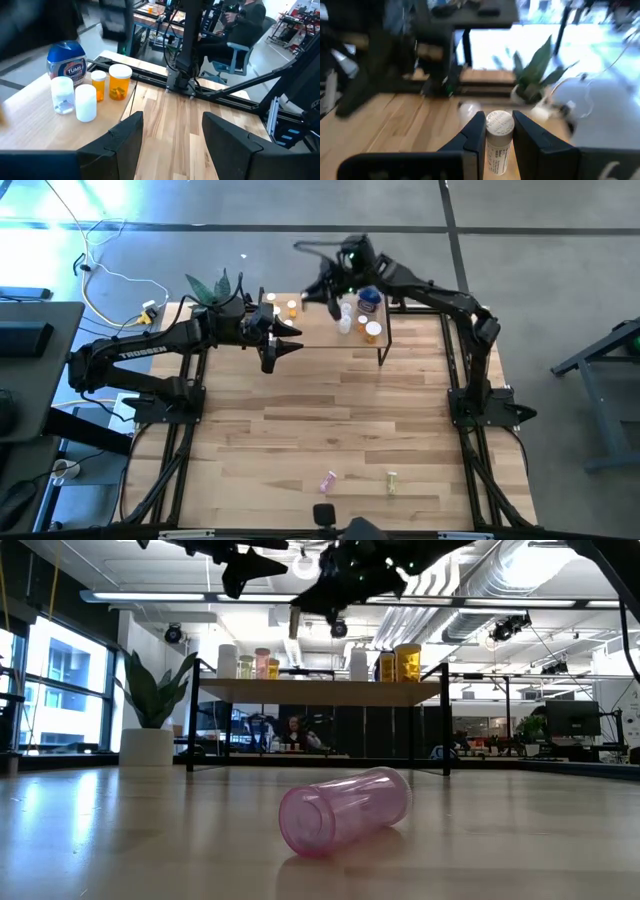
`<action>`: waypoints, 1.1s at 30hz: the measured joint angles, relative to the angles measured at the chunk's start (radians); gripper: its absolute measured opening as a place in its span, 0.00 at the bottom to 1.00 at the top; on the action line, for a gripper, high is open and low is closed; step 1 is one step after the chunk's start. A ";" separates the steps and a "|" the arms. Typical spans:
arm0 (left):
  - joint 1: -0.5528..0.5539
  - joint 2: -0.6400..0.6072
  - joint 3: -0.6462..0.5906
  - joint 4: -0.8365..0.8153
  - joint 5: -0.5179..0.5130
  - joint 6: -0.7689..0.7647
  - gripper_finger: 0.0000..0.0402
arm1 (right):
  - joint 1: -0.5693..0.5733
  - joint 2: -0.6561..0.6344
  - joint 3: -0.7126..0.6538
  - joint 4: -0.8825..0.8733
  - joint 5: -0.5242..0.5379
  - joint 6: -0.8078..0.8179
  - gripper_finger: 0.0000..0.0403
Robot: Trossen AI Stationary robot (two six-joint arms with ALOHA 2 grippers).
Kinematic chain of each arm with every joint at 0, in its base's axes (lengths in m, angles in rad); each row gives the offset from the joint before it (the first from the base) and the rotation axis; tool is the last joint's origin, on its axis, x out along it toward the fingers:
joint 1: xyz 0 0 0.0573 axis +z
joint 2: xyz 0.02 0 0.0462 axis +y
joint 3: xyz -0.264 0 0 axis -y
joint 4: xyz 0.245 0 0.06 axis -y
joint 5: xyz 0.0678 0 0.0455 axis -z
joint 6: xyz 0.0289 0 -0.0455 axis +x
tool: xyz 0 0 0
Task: Pick and place medicine bottles onto shelf by color
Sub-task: Put the small white pill bottle on the shelf
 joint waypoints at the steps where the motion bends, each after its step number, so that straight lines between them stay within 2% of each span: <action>1: 0.000 0.000 0.000 0.000 0.000 0.000 0.48 | -0.006 -0.001 0.024 -0.005 0.000 -0.005 0.14; 7: 0.000 0.000 0.000 0.000 0.000 -0.008 0.48 | -0.031 -0.002 0.150 -0.114 -0.002 -0.076 0.14; 18: 0.000 0.000 0.000 0.002 0.000 -0.018 0.48 | -0.065 -0.007 0.230 -0.184 -0.021 -0.101 0.14; 30: 0.000 0.000 0.000 0.023 0.000 -0.019 0.48 | -0.089 -0.168 0.238 -0.388 -0.032 -0.153 0.14; 33: 0.000 0.000 0.000 0.035 0.000 -0.019 0.48 | -0.089 -0.199 0.238 -0.412 -0.077 -0.157 0.14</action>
